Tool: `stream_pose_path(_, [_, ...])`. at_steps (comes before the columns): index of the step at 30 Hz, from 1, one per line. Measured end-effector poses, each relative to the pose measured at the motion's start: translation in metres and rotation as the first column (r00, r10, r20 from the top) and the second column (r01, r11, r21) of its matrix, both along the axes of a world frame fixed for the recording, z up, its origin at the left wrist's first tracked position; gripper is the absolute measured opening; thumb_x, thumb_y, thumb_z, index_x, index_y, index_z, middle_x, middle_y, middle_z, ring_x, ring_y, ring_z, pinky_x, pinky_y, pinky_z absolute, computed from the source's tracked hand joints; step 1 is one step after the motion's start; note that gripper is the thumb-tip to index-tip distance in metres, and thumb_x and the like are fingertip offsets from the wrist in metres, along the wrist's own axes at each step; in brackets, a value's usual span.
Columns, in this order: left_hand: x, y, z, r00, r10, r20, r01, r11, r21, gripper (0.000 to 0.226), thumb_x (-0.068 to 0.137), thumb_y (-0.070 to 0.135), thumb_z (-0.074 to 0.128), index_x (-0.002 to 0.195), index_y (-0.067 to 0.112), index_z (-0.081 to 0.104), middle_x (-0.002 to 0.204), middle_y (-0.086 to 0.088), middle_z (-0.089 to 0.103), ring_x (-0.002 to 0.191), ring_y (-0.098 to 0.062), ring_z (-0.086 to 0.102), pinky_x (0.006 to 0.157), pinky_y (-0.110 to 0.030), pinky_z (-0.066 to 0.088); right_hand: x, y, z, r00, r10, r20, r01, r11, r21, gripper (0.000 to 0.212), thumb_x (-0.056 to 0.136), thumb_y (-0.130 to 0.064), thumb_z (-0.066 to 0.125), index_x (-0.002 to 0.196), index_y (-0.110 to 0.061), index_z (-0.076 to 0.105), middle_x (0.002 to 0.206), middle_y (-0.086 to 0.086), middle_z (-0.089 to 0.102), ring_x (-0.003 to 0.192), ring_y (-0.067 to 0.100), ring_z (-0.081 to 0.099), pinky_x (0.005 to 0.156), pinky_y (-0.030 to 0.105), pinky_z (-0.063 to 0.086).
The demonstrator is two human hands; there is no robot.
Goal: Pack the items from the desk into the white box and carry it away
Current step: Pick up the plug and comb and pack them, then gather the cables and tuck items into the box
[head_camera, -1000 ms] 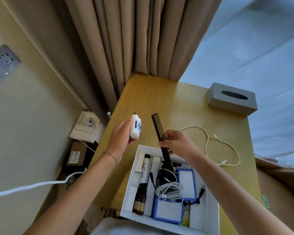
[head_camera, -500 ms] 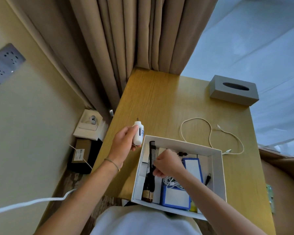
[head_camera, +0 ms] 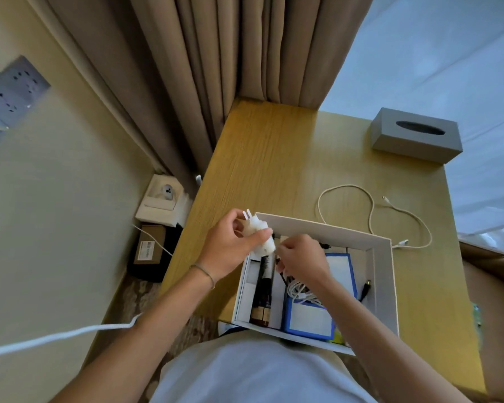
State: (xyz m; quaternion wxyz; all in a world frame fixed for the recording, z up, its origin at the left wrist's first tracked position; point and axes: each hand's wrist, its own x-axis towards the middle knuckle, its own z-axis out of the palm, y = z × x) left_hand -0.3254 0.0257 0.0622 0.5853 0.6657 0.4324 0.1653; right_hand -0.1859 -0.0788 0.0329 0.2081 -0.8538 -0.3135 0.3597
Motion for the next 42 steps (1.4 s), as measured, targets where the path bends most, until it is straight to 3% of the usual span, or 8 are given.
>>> stream_pose_path(6, [0.021,-0.015,-0.008,0.977,-0.122,-0.173,0.183,0.898,0.4,0.043,0.068,0.031,0.087,0.096,0.023,0.055,0.095,0.006,0.062,0.08,-0.005,0.061,0.063,-0.025,0.054,0.022,-0.028,0.007,0.987,-0.149,-0.064,0.156,0.979,0.132,0.023,0.09,-0.019,0.057,0.079,-0.026,0.076,0.056,-0.007,0.071,0.047,0.006,0.06,0.057,0.034,0.056])
stream_pose_path(8, [0.031,-0.022,-0.014,0.956,-0.162,-0.245,0.269,0.818,0.508,0.043,0.07,0.025,0.086,0.097,0.021,0.054,0.102,0.005,0.057,0.086,-0.016,0.061,0.066,-0.033,0.054,0.027,-0.035,0.008,0.981,-0.173,-0.087,0.184,0.972,0.144,0.024,0.09,-0.017,0.057,0.079,-0.028,0.075,0.056,-0.005,0.071,0.048,0.008,0.061,0.057,0.036,0.057])
stream_pose_path(14, [0.055,-0.033,-0.039,0.873,-0.09,-0.479,0.452,0.517,0.726,0.048,0.069,0.041,0.085,0.09,0.024,0.045,0.089,0.004,0.062,0.083,-0.019,0.055,0.062,-0.026,0.037,0.034,-0.046,0.009,0.98,-0.163,-0.118,0.182,0.968,0.176,0.025,0.091,-0.013,0.057,0.083,-0.028,0.075,0.056,-0.007,0.071,0.056,0.016,0.068,0.064,0.041,0.061])
stream_pose_path(27, [0.066,-0.039,-0.051,0.678,-0.144,-0.721,0.658,0.555,0.509,0.012,0.092,0.027,0.061,0.103,0.02,0.06,0.102,-0.001,0.059,0.096,-0.022,0.061,0.073,-0.033,0.052,0.059,-0.064,0.015,0.957,-0.216,-0.192,0.259,0.935,0.24,0.023,0.093,-0.009,0.057,0.089,-0.019,0.077,0.062,0.0,0.071,0.059,0.012,0.067,0.066,0.036,0.062])
stream_pose_path(32, [0.077,-0.042,-0.015,0.773,-0.178,-0.609,0.607,0.485,0.63,0.009,0.092,0.033,0.059,0.088,0.025,0.061,0.085,0.008,0.062,0.079,-0.015,0.06,0.057,-0.027,0.039,0.092,-0.069,0.032,0.949,-0.267,-0.171,0.306,0.91,0.279,0.024,0.089,-0.009,0.055,0.084,-0.022,0.075,0.059,-0.002,0.07,0.056,0.015,0.062,0.057,0.036,0.053])
stream_pose_path(36, [0.113,-0.032,0.008,0.832,-0.231,-0.504,0.534,0.579,0.616,0.009,0.092,0.032,0.057,0.09,0.026,0.063,0.084,0.01,0.062,0.074,-0.014,0.059,0.057,-0.032,0.049,0.131,-0.073,0.041,0.934,-0.326,-0.144,0.356,0.876,0.325,0.024,0.091,-0.007,0.056,0.086,-0.019,0.076,0.061,-0.002,0.07,0.059,0.011,0.065,0.062,0.034,0.056])
stream_pose_path(38, [0.138,-0.024,0.01,0.841,-0.239,-0.485,0.512,0.639,0.574,0.011,0.093,0.031,0.056,0.089,0.025,0.065,0.084,0.01,0.065,0.074,-0.012,0.062,0.062,-0.034,0.055,0.15,-0.073,0.042,0.925,-0.348,-0.152,0.38,0.862,0.337,0.027,0.092,-0.004,0.055,0.083,-0.02,0.075,0.057,-0.003,0.069,0.052,0.002,0.061,0.057,0.022,0.051])
stream_pose_path(42, [0.185,-0.005,-0.002,0.792,-0.223,-0.569,0.542,0.686,0.485,0.013,0.095,0.03,0.055,0.09,0.025,0.066,0.083,0.008,0.068,0.071,-0.01,0.062,0.061,-0.03,0.055,0.188,-0.067,0.035,0.901,-0.389,-0.192,0.43,0.856,0.286,0.028,0.091,-0.002,0.053,0.083,-0.017,0.076,0.058,0.0,0.07,0.048,0.003,0.058,0.055,0.02,0.049])
